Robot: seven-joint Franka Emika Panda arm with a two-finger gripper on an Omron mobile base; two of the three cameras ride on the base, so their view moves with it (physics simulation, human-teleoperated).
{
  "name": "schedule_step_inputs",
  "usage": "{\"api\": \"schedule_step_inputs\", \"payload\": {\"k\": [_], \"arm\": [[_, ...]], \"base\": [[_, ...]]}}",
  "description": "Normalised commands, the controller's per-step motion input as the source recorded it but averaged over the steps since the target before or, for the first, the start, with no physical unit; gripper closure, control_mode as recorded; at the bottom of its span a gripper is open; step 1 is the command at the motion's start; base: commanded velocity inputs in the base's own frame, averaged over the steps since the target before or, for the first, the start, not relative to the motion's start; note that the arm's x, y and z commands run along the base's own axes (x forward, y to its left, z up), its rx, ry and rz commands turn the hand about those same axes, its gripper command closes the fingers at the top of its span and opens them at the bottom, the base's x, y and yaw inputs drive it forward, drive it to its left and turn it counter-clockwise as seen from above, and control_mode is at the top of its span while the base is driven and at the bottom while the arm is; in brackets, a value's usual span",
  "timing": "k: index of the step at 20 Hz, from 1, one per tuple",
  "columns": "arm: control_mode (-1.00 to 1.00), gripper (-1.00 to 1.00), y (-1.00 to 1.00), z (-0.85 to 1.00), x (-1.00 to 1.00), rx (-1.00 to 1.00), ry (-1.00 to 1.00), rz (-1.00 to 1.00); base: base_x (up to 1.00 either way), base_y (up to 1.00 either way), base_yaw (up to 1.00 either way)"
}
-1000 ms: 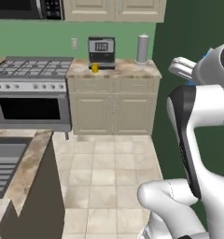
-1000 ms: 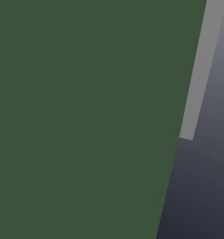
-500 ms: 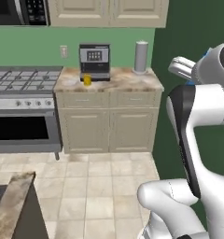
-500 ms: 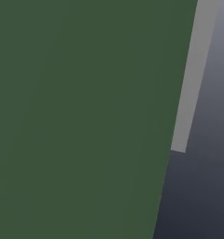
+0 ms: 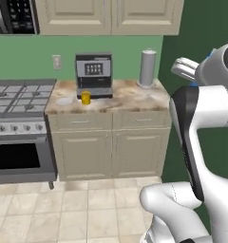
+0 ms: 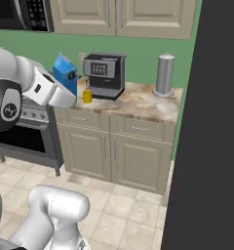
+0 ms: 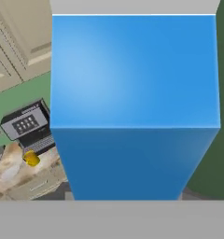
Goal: Take a sugar cube from the saucer and place it inside the coffee. Then, grab milk from the fridge and place it next to the coffee on the counter to sweeten the coffee.
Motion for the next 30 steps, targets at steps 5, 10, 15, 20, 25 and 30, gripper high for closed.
{"api": "schedule_step_inputs", "payload": {"k": [5, 10, 15, 20, 25, 30], "arm": [[1.00, 1.00, 0.00, 0.00, 0.00, 0.00, 0.00, 0.00], [1.00, 1.00, 0.00, 0.00, 0.00, 0.00, 0.00, 0.00], [1.00, 1.00, 0.00, 0.00, 0.00, 0.00, 0.00, 0.00], [1.00, 1.00, 0.00, 0.00, 0.00, 0.00, 0.00, 0.00], [1.00, 1.00, 0.00, 0.00, 0.00, 0.00, 0.00, 0.00], [-1.00, 1.00, 0.00, -0.01, 0.02, 0.00, 0.00, 0.00]], "base": [[1.00, 0.18, -0.06], [0.96, 0.54, -0.05], [0.80, 0.91, -0.08], [0.71, 0.66, -0.09], [0.38, 0.08, -0.05], [0.00, 0.00, 0.00]]}}
